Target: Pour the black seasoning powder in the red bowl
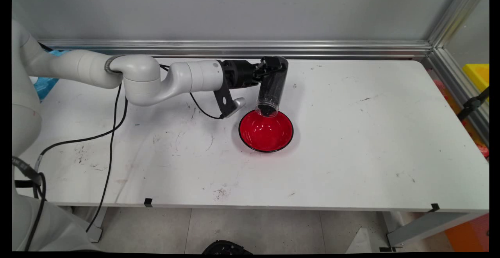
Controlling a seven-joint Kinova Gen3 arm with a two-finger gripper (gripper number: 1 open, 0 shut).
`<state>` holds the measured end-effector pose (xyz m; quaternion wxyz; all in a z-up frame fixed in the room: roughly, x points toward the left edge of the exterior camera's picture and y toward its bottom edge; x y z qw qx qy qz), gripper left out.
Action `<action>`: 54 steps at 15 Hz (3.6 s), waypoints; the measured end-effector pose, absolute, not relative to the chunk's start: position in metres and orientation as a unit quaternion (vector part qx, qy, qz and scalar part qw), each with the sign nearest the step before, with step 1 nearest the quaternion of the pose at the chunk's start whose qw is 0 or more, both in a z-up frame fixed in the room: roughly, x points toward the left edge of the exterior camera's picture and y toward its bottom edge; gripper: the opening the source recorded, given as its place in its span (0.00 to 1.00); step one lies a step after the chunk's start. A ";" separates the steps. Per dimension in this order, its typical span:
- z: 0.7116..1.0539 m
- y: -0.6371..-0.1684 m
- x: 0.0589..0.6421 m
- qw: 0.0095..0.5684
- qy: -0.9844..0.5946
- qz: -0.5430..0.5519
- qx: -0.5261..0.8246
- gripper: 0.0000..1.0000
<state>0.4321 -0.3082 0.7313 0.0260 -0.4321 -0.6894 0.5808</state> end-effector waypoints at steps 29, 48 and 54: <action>0.714 -0.300 0.424 -0.012 -0.631 0.600 -0.491 0.00; 0.724 -0.293 0.425 -0.021 -0.618 0.610 -0.495 0.00; 0.727 -0.297 0.425 -0.010 -0.630 0.611 -0.479 0.00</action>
